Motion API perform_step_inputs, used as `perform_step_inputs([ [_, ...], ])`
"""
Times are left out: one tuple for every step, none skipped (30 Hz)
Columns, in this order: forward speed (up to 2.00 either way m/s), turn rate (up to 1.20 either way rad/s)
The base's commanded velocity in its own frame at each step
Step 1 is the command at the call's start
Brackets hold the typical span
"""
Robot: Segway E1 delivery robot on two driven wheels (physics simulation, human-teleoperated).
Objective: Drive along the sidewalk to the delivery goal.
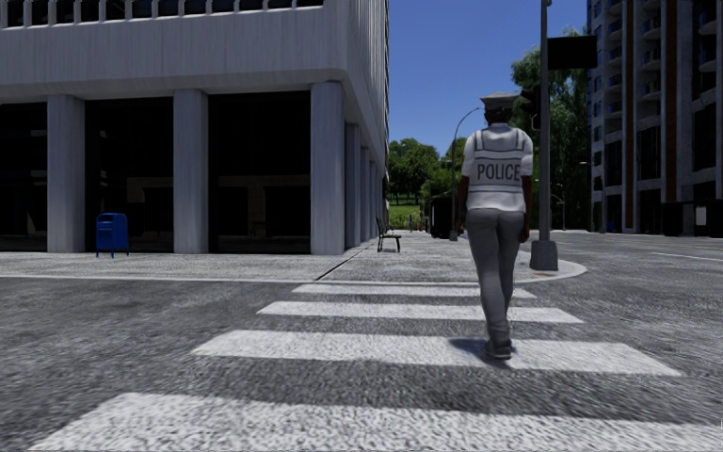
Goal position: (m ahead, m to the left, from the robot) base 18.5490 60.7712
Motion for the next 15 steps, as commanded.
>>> perform_step_inputs([
  [0.97,0.0],
  [0.96,0.0],
  [0.96,0.0],
  [0.96,0.0],
  [0.96,0.0],
  [0.96,0.0],
  [0.96,0.0],
  [0.96,0.0],
  [0.96,0.0],
  [0.96,0.0],
  [0.96,0.0],
  [0.96,0.0],
  [0.95,0.0],
  [0.95,0.0],
  [0.95,0.0],
])
